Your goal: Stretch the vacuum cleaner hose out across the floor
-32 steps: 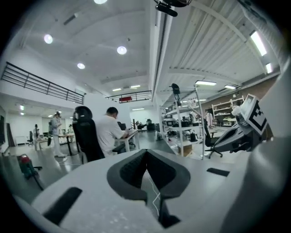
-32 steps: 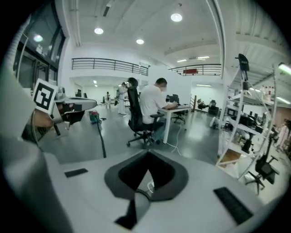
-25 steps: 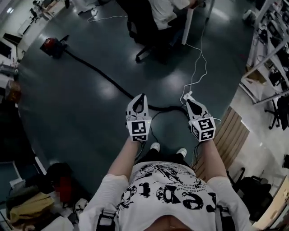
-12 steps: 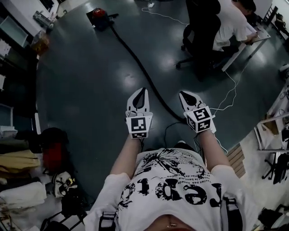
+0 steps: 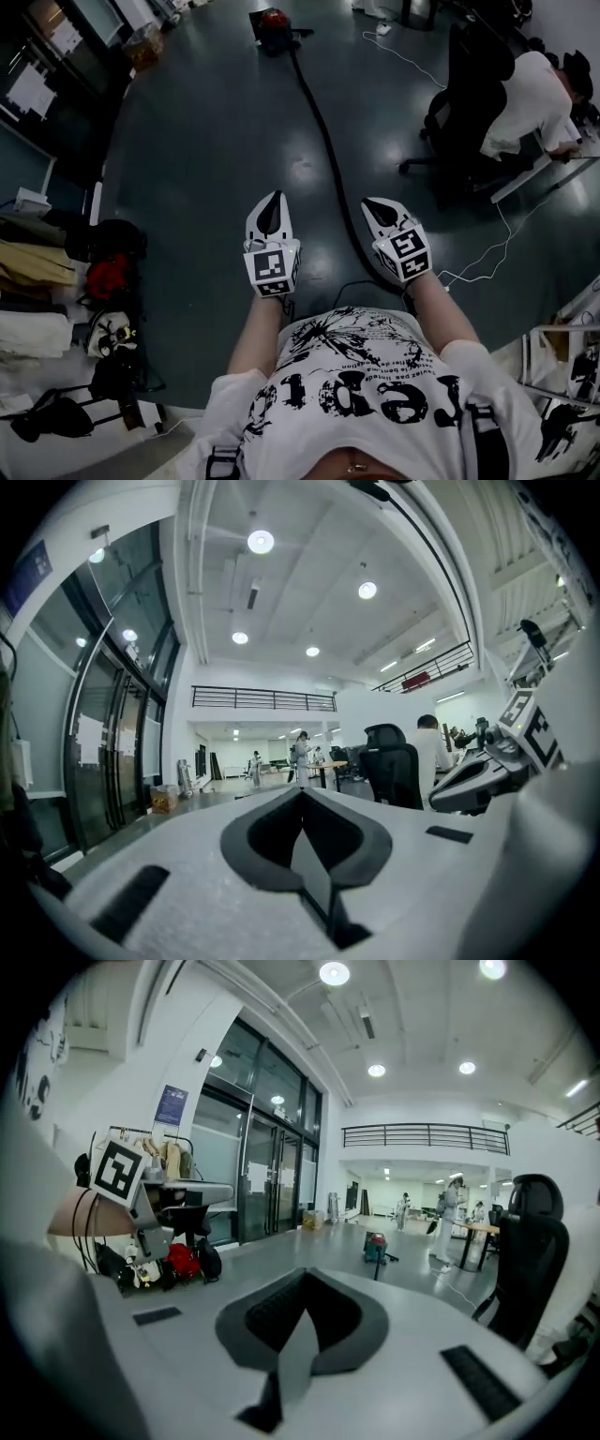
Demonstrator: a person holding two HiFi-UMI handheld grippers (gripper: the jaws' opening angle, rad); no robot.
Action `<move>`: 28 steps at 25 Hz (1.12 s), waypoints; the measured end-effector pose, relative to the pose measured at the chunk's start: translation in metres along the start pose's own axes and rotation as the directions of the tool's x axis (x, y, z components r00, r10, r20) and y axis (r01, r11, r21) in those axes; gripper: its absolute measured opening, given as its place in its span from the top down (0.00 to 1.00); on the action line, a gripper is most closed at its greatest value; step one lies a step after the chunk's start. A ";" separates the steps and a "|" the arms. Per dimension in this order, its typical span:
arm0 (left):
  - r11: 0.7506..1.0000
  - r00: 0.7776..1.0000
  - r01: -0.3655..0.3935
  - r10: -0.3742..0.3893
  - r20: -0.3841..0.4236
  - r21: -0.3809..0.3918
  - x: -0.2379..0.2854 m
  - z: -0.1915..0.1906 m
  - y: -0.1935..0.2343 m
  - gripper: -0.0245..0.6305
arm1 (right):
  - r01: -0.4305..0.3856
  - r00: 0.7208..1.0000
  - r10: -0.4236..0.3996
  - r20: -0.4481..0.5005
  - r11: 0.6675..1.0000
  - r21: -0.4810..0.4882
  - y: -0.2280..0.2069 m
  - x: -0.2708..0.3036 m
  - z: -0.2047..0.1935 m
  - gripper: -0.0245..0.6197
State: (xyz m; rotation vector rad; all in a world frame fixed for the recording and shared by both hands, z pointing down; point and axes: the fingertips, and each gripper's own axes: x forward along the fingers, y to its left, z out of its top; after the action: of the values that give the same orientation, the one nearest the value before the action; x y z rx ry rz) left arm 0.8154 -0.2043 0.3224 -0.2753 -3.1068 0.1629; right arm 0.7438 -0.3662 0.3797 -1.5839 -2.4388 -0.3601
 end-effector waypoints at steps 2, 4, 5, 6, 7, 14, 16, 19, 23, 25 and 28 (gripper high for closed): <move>1.000 1.000 -0.021 0.021 -0.002 0.009 0.000 0.003 -0.008 0.96 | -0.009 1.000 0.009 0.007 1.000 -0.001 -0.012 -0.004 0.001 0.96; 0.999 0.999 -0.035 0.035 -0.004 0.007 0.001 0.004 -0.017 0.96 | -0.018 1.000 0.018 0.015 1.000 0.006 -0.021 -0.007 0.001 0.96; 0.999 0.999 -0.042 0.042 -0.005 0.006 0.003 0.004 -0.021 0.96 | -0.024 1.000 0.024 0.016 1.000 0.004 -0.025 -0.008 0.001 0.96; 0.999 0.999 -0.048 0.048 -0.005 0.006 0.004 0.004 -0.024 0.96 | -0.031 0.999 0.031 0.016 1.000 -0.003 -0.027 -0.009 0.000 0.96; 0.999 0.999 -0.053 0.053 -0.006 0.007 0.005 0.004 -0.027 0.96 | -0.041 0.999 0.041 0.016 0.999 -0.010 -0.029 -0.010 0.000 0.96; 0.997 0.997 -0.067 0.067 0.027 0.022 0.016 0.024 -0.055 0.96 | -0.085 0.995 0.087 0.049 0.995 -0.045 -0.046 -0.026 0.009 0.96; 0.997 0.998 -0.067 0.066 0.025 0.024 0.020 0.027 -0.063 0.96 | -0.088 0.994 0.091 0.063 0.995 -0.044 -0.053 -0.031 0.011 0.96; 0.998 0.999 -0.049 0.048 0.015 0.039 0.026 0.027 -0.075 0.96 | -0.085 0.994 0.088 0.071 0.995 -0.042 -0.061 -0.033 0.012 0.96; 0.998 0.999 -0.045 0.045 0.009 0.031 0.030 0.023 -0.077 0.96 | -0.082 0.995 0.085 0.061 0.996 -0.043 -0.065 -0.031 0.005 0.96; 0.999 0.999 -0.046 0.046 0.005 0.028 0.032 0.022 -0.078 0.96 | -0.084 0.995 0.086 0.059 0.996 -0.042 -0.068 -0.031 0.004 0.96; 0.999 0.999 -0.047 0.047 -0.003 0.025 0.036 0.021 -0.084 0.96 | -0.083 0.995 0.085 0.051 0.996 -0.036 -0.076 -0.033 0.001 0.96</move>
State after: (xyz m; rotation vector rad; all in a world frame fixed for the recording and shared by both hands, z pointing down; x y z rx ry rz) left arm 0.7643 -0.2825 0.3103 -0.3481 -3.0939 0.2019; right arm 0.6873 -0.4246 0.3617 -1.7246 -2.4069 -0.3515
